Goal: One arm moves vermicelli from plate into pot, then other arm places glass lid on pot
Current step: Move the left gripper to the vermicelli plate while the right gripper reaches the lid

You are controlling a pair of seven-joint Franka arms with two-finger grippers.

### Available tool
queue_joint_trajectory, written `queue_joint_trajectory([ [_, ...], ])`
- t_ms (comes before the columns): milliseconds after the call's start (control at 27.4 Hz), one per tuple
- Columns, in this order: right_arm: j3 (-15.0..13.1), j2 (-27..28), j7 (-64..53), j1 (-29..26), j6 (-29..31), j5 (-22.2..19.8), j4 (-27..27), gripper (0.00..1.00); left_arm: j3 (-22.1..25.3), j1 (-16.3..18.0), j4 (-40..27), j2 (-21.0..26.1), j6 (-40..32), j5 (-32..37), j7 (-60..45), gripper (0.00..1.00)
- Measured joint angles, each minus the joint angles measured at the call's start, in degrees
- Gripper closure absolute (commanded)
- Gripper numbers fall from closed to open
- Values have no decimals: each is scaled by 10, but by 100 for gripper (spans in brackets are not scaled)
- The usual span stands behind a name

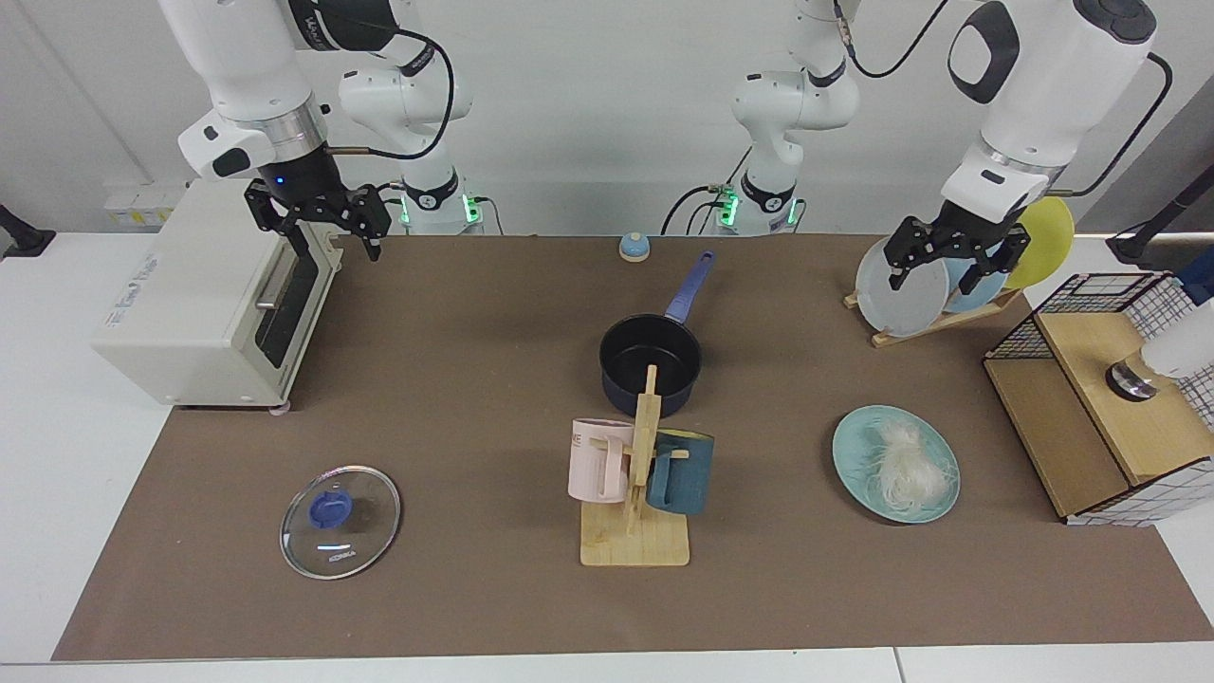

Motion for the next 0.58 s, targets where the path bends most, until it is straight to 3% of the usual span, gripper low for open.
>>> queue_joint_trajectory([
  [584,-2,0,0,0,0,0,0,0,10,1,0,0,-1,0,0,0],
])
